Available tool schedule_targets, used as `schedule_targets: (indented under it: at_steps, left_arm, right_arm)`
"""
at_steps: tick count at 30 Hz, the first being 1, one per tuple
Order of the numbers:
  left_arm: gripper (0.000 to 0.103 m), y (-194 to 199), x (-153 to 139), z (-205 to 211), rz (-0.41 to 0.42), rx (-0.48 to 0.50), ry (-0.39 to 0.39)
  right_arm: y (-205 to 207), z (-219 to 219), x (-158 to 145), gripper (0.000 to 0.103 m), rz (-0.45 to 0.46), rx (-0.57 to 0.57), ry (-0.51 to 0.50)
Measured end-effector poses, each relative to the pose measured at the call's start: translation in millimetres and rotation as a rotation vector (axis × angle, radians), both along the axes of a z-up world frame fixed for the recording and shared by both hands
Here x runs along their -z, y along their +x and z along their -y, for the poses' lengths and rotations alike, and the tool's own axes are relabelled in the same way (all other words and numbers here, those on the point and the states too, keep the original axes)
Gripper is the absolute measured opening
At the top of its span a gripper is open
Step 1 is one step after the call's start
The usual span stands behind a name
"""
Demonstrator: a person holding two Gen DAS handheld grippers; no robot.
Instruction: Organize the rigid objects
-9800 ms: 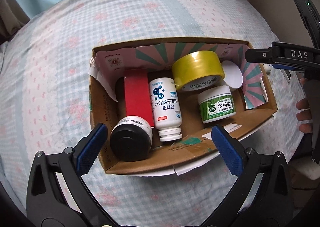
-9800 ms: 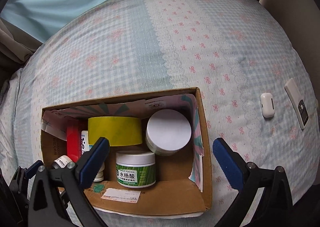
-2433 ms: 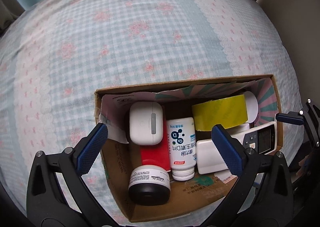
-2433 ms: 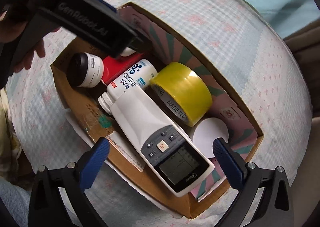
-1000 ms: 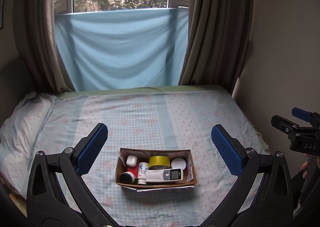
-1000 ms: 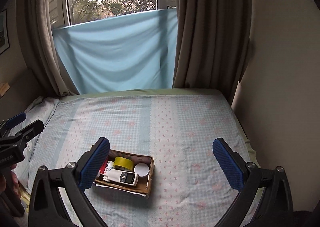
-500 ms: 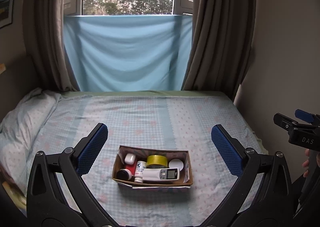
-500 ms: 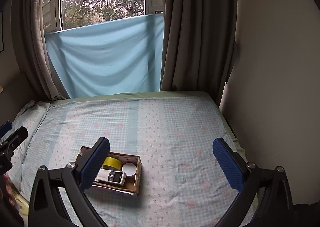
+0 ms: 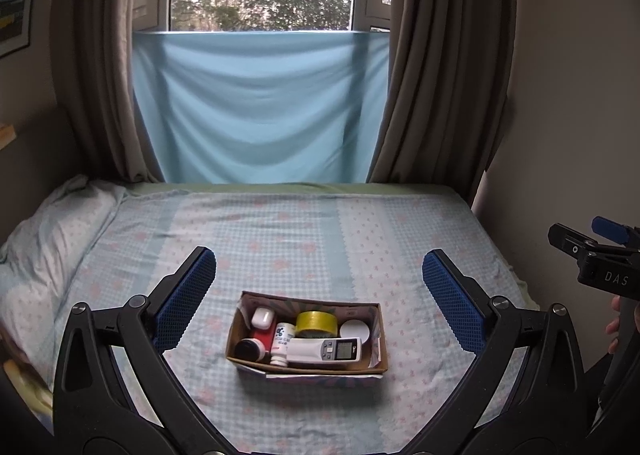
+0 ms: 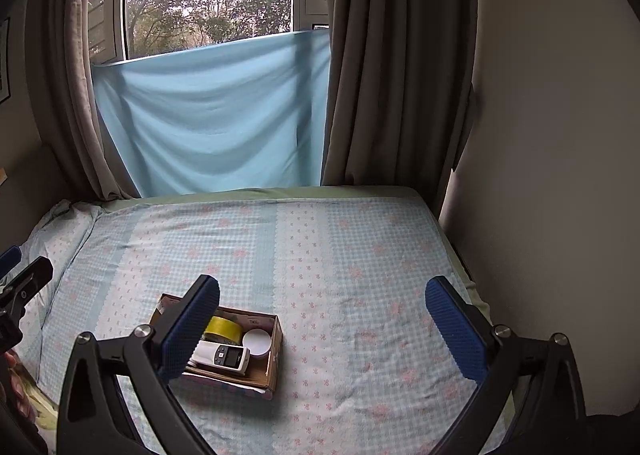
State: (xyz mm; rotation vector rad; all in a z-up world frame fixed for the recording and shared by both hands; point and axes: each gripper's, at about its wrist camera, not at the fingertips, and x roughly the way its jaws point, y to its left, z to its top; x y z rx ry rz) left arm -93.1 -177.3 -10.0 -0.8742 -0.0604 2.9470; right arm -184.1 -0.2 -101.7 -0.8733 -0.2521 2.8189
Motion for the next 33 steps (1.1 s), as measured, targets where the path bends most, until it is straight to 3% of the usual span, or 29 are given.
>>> schedule_targets:
  at_steps: [21,25,33]
  left_arm:
    - [0.103,-2.2,0.8,-11.7,-0.009,0.011,-0.041]
    - [0.103,-9.5,6.2,-11.4,0.035,0.042,0.002]
    - [0.103,-6.1,11.8,-11.2,0.022,-0.054,-0.062]
  right_arm:
    - [-6.7,-2.3,0.0,0.103,-0.005,-0.003,0.004]
    - [-6.9,-1.3,-0.4,0.103,-0.007,-0.001,0.007]
    - [-5.4,1.3,-1.0,0.103,-0.013,0.003,0.016]
